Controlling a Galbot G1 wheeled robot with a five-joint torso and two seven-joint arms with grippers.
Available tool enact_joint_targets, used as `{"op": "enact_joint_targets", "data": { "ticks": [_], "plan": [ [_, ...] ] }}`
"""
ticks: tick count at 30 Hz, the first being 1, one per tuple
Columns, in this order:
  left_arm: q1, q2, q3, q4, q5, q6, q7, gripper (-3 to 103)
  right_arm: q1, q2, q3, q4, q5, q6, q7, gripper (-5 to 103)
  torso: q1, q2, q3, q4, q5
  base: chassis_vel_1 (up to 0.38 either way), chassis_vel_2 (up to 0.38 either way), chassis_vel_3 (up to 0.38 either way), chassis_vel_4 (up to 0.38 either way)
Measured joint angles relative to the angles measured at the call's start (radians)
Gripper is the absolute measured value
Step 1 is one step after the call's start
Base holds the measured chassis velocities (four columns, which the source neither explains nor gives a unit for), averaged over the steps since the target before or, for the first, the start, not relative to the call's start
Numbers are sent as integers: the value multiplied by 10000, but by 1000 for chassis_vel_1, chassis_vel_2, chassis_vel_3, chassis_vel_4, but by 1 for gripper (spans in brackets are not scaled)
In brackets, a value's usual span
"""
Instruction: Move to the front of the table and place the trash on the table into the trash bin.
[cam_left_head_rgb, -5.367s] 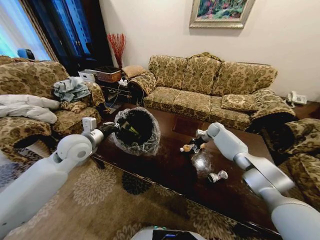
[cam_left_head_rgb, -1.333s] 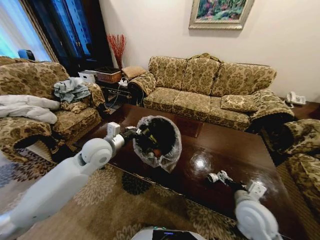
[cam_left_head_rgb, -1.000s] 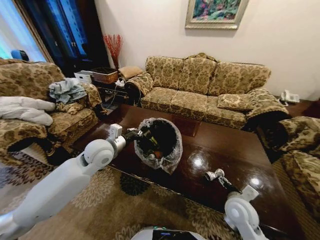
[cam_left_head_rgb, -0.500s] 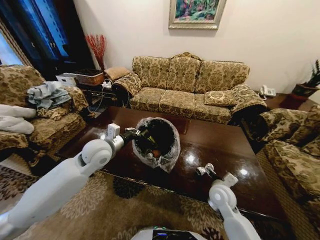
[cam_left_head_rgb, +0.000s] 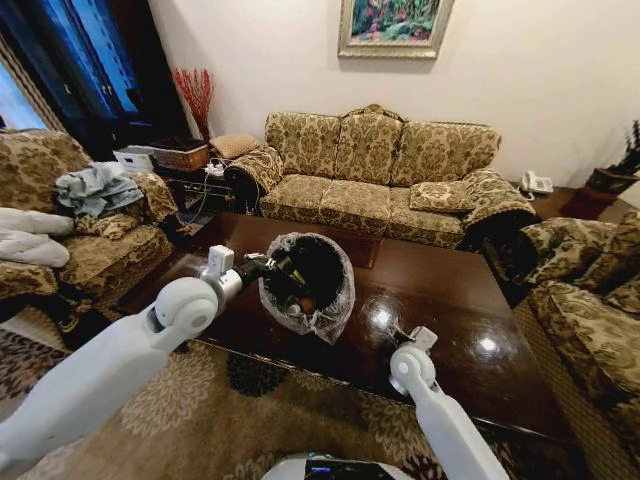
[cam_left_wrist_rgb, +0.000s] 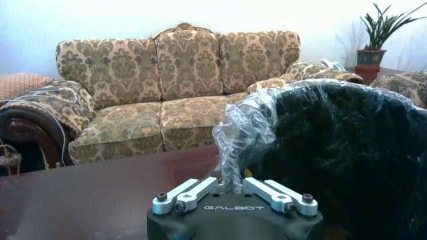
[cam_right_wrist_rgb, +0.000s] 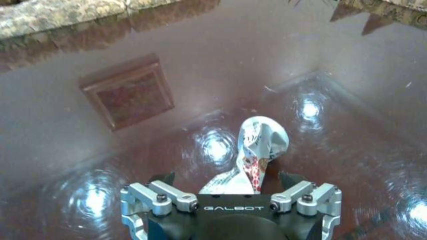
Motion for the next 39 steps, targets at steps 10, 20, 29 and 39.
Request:
{"op": "enact_joint_targets", "data": {
  "ticks": [10, 20, 29, 39],
  "plan": [
    [39, -58, -2, 123, 48, -34, 37, 2, 313, 56, -107, -384, 78, 58, 74, 101, 0, 0, 0, 1, 0, 0, 0, 0, 0],
    [-83, -38, 83, 202, 36, -105, 104, 2, 348, 135, -106, -600, 178, 275, 96, 67, 0, 0, 0, 0, 2, 0, 0, 0, 0],
    [-68, -48, 84, 196, 32, -125, 135, 2, 372, 89, -119, -495, 216, 548, 114, 38, -1, 1, 0, 0, 1, 0, 0, 0, 0],
    [42, 10, -13, -51, 10, -125, 90, 2, 487, -617, 270, 512, 718, 667, 268, 27, -1, 0, 0, 0, 3, 0, 0, 0, 0]
  ]
}}
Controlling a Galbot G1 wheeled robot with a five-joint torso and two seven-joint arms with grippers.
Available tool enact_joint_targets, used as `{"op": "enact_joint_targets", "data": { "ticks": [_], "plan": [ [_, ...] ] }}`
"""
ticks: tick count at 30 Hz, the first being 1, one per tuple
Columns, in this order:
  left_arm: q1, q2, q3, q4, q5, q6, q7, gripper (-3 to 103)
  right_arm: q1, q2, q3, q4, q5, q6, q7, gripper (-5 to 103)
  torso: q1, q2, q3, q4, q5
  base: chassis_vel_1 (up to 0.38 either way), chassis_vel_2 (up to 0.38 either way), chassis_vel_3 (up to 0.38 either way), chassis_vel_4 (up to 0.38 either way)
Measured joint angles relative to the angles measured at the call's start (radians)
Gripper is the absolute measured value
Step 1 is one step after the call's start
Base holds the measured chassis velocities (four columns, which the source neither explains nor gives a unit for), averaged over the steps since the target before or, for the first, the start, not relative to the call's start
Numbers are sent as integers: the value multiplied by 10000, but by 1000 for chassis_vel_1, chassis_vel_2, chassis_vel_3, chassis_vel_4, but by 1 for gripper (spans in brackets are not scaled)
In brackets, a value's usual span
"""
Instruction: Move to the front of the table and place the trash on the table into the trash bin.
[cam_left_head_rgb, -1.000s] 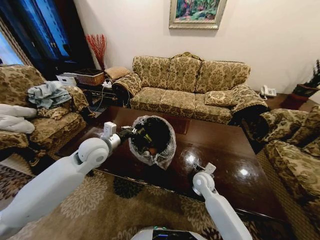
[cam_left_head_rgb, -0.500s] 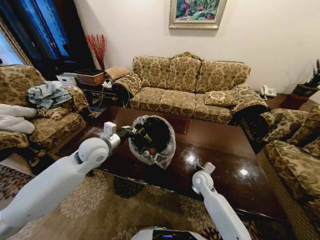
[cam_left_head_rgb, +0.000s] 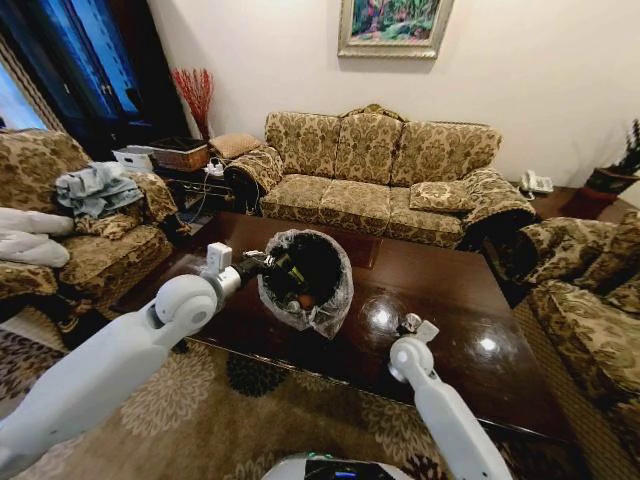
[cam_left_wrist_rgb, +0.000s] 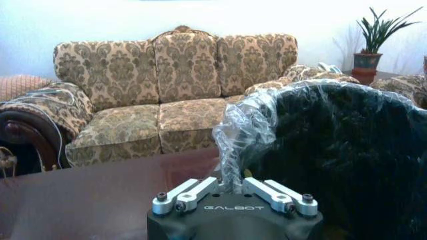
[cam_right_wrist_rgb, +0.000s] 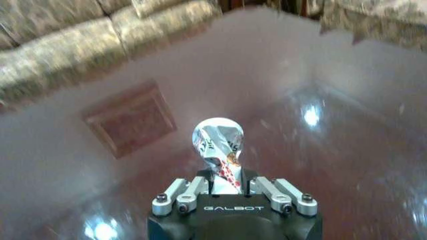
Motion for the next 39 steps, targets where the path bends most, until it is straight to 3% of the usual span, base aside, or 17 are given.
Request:
{"op": "enact_joint_targets", "data": {
  "ticks": [4, 8, 9, 13, 14, 15, 17, 18, 20, 21, 24, 28, 34, 39],
  "plan": [
    [-26, 17, 37, -16, 4, 0, -33, 2, 128, -625, 75, 1080, 32, 177, -302, 27, 0, 0, 0, -2, -1, 0, 0, 0, 0],
    [-337, 75, 288, 108, -119, 56, 79, 2, 784, -1686, 40, 2247, 828, 155, -673, 27, -1, 0, 0, 1, 2, 0, 0, 0, 0],
    [-337, 75, 288, 108, -119, 56, 79, 2, 784, -1686, 40, 2247, 828, 155, -673, 27, -1, 0, 0, 1, 2, 0, 0, 0, 0],
    [-803, -43, 595, 569, -354, 156, 325, 2, 1757, -3887, -34, 3401, 1098, -177, -2834, 27, 1, 0, 1, -1, 0, 0, 0, 0, 0],
    [-951, -121, 687, 739, -576, 210, 468, 2, 2105, -4603, -131, 3639, 850, -167, -3995, 27, 1, 0, 0, 1, -1, 0, 0, 0, 0],
    [-951, -121, 687, 739, -576, 210, 468, 2, 2105, -4603, -131, 3639, 850, -167, -3995, 27, 1, 0, 0, 1, -1, 0, 0, 0, 0],
    [-1315, -343, 996, 1053, -961, 308, 511, 2, 2693, -5399, -288, 3973, 789, -36, -5390, 27, 0, 0, 0, 0, -3, 0, 0, 0, 0],
    [-1461, -428, 1118, 1175, -1014, 320, 510, 2, 2914, -5575, -348, 4076, 882, 10, -5720, 27, 0, 0, 0, -2, -2, 0, 0, 0, 0],
    [-1930, -729, 1498, 1506, -1045, 352, 516, 2, 3903, -6053, -660, 4405, 1636, 94, -6930, 27, 0, 0, 0, -1, -2, 0, 0, 0, 0],
    [-1930, -729, 1498, 1506, -1045, 352, 516, 2, 3903, -6053, -660, 4405, 1636, 94, -6930, 27, 0, 0, 0, -1, -2, 0, 0, 0, 0],
    [-2518, -1141, 2014, 1759, -1076, 393, 505, 2, 5018, -6052, -1291, 4656, 2678, -123, -8027, 27, 1, 0, 1, 0, -1, 0, 0, 0, 0],
    [-2830, -1363, 2332, 1889, -1077, 412, 489, 2, 5608, -5764, -1995, 4790, 3042, -405, -8115, 27, 1, 0, 0, -1, -1, 0, 0, 0, 0],
    [-3271, -1626, 2726, 2059, -1073, 464, 480, 2, 5835, -5280, -3506, 4261, 1801, -645, -8420, 27, 1, 0, 1, 0, -1, 0, 0, 0, 0],
    [-3331, -1632, 2773, 2164, -1060, 475, 512, 2, 5360, -5202, -3567, 4210, 1052, -970, -8527, 24, 1, 0, 1, 1, 0, 0, 0, 0, 0]
  ]
}}
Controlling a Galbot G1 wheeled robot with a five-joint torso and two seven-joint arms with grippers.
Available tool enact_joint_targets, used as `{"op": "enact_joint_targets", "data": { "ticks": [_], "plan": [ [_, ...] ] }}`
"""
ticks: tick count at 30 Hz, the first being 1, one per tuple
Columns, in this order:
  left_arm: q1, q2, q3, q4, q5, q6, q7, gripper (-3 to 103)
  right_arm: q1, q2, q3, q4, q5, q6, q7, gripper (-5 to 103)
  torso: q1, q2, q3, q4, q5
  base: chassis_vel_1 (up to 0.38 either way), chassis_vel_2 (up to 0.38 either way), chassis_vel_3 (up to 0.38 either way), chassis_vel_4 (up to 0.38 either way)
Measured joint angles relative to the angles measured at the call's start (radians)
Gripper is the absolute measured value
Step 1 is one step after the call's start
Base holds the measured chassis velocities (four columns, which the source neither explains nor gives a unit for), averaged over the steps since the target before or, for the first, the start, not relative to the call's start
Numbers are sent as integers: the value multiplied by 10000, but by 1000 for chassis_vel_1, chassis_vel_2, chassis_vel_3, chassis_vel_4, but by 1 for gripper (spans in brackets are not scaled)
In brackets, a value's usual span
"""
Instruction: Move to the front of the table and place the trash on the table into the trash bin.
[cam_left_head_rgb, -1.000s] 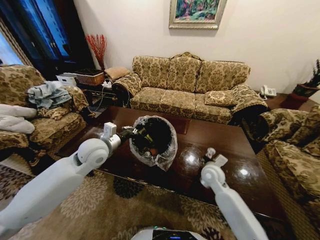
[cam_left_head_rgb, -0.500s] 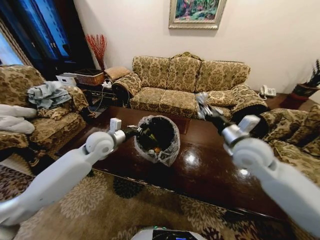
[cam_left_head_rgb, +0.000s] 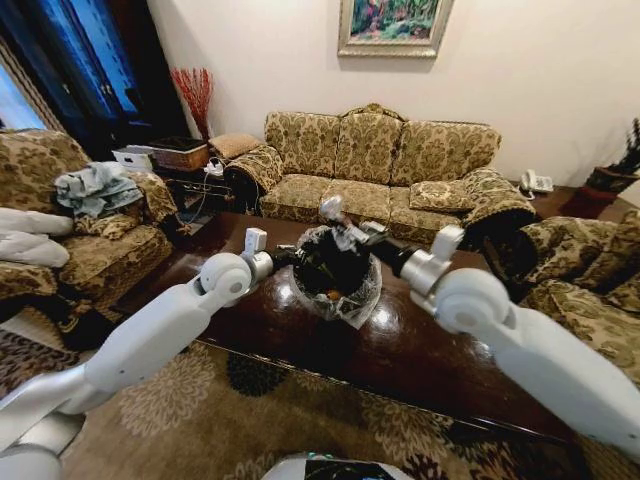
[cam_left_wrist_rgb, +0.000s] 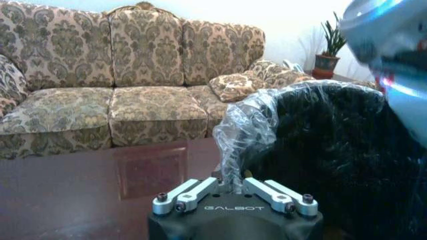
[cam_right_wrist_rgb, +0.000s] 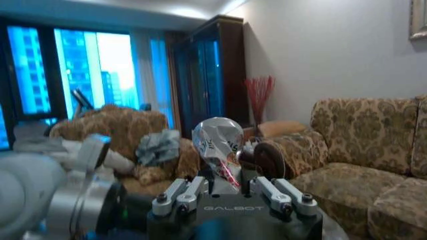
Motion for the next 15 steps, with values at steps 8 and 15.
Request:
{"op": "enact_joint_targets", "data": {
  "ticks": [8, 15],
  "plan": [
    [75, -134, -56, -14, 11, 38, -92, 2, -429, 0, 74, -17, -671, 395, -87, 50, -1, 0, -1, 0, -1, 0, 0, 0, 0],
    [89, -202, -229, -137, -133, 135, -339, 2, -437, -232, 284, 121, -617, 666, 212, 77, -1, 2, -2, -2, 1, 0, 0, 0, 0]
  ]
}}
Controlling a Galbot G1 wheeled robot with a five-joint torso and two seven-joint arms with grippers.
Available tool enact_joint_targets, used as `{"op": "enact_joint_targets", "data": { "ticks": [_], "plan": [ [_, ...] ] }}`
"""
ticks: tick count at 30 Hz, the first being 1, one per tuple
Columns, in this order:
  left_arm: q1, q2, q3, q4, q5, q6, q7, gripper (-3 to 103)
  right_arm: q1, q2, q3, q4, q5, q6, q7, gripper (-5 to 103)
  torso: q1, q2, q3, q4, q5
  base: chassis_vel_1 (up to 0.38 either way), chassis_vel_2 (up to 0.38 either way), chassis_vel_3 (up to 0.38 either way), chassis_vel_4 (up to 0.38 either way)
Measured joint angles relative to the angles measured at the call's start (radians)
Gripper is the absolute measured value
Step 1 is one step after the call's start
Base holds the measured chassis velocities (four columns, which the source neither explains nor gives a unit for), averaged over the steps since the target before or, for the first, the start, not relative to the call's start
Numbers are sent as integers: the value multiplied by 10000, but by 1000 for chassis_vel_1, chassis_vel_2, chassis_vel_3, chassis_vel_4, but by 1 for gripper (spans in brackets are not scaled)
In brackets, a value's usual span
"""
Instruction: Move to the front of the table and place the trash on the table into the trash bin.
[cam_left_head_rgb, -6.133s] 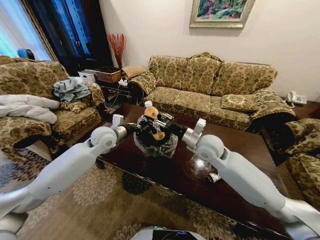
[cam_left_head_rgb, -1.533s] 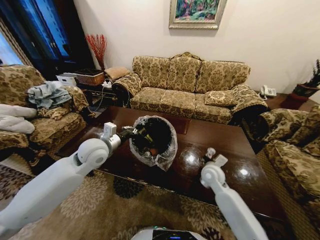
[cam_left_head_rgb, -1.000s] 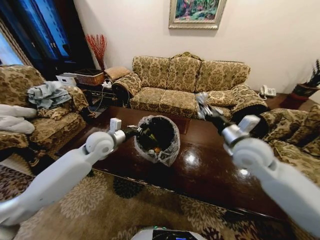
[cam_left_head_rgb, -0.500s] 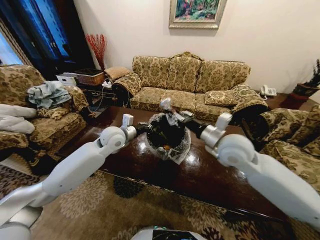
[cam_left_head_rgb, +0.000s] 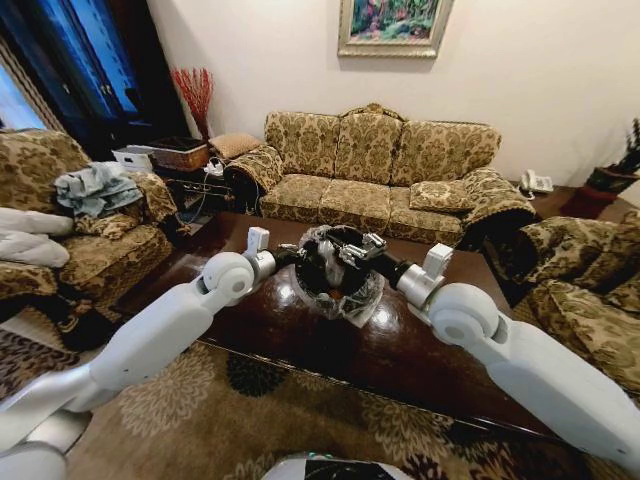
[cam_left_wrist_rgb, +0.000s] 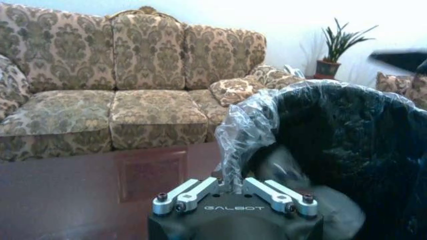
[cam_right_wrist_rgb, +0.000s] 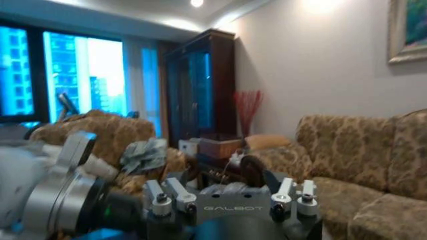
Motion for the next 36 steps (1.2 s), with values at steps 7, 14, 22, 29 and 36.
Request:
{"op": "enact_joint_targets", "data": {
  "ticks": [7, 14, 22, 29, 36],
  "plan": [
    [860, 240, -1367, -522, -42, 50, -116, 2, -456, -572, 1074, 851, 378, 168, 1603, 97, 2, 0, 1, 2, -5, 0, 0, 0, 0],
    [3133, 1115, -4538, -1999, 1019, -110, 160, 2, -3061, -1108, 4266, 1419, -55, -602, 2827, 100, -1, 1, -1, 1, 0, 0, 0, 0, 0],
    [8855, -1249, -9910, -3792, 4819, -1727, 2831, 2, -9815, 1573, 10357, 1718, -3921, -115, -855, 100, -3, 2, -3, 4, -7, 0, 0, 0, 0],
    [11615, -4213, -11132, -4086, 6405, -3764, 4205, 2, -12336, 5970, 10298, 1939, -7365, 2157, -3539, 100, -5, 2, -3, 2, -3, 0, 0, 0, 0],
    [11488, -5053, -10275, -4222, 7072, -3728, 4136, 2, -12421, 7755, 8361, 2441, -8696, 2440, -3502, 100, 0, 2, 0, 1, -5, 0, 0, 0, 0]
  ]
}}
